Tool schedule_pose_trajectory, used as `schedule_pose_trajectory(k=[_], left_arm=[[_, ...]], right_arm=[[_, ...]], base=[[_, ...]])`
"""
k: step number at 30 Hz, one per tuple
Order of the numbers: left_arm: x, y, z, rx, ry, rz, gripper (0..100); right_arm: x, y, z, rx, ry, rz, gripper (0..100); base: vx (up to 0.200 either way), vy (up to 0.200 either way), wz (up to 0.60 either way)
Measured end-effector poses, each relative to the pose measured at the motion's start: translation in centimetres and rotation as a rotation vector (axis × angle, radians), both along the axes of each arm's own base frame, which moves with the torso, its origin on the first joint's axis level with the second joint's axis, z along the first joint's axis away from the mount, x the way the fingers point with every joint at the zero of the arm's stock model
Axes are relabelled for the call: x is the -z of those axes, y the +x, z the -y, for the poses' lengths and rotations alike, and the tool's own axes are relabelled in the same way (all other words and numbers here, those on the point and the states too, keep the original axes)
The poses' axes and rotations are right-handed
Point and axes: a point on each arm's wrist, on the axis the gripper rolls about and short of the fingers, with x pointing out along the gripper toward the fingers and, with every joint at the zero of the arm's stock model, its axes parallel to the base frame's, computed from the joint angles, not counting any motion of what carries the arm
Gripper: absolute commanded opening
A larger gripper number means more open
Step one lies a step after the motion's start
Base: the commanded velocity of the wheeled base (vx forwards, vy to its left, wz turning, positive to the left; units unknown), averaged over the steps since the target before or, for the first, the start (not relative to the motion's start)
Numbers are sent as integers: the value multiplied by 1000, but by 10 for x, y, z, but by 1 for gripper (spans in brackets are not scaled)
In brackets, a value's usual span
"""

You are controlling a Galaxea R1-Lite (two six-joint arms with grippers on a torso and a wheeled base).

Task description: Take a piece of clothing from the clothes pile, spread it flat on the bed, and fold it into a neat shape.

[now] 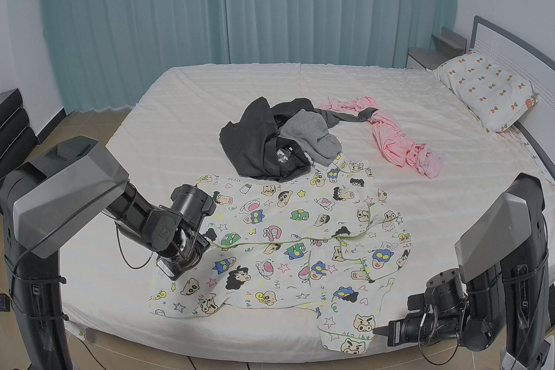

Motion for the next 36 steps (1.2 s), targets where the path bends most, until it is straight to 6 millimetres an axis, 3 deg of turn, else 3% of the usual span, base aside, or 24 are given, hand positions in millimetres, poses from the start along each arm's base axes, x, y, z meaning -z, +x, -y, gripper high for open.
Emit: schedule_pose_trajectory(k=[14, 23, 24, 32, 36], left_arm=[[-9, 8, 1, 76, 152, 151, 0], [-4, 8, -10, 128, 14, 95, 0], [-4, 7, -12, 129, 2, 91, 100], [-9, -1, -26, 156, -121, 138, 100], [-6, -17, -36, 200, -199, 147, 100]], right_arm=[[0, 0, 0, -1, -2, -1, 0], [0, 0, 0, 1, 0, 1, 0], [-1, 0, 0, 4, 2, 3, 0], [-8, 4, 4, 40, 24, 27, 0], [-9, 5, 6, 50, 26, 31, 0]], base=[[0, 0, 0], [0, 0, 0], [0, 0, 0], [0, 0, 0], [0, 0, 0]])
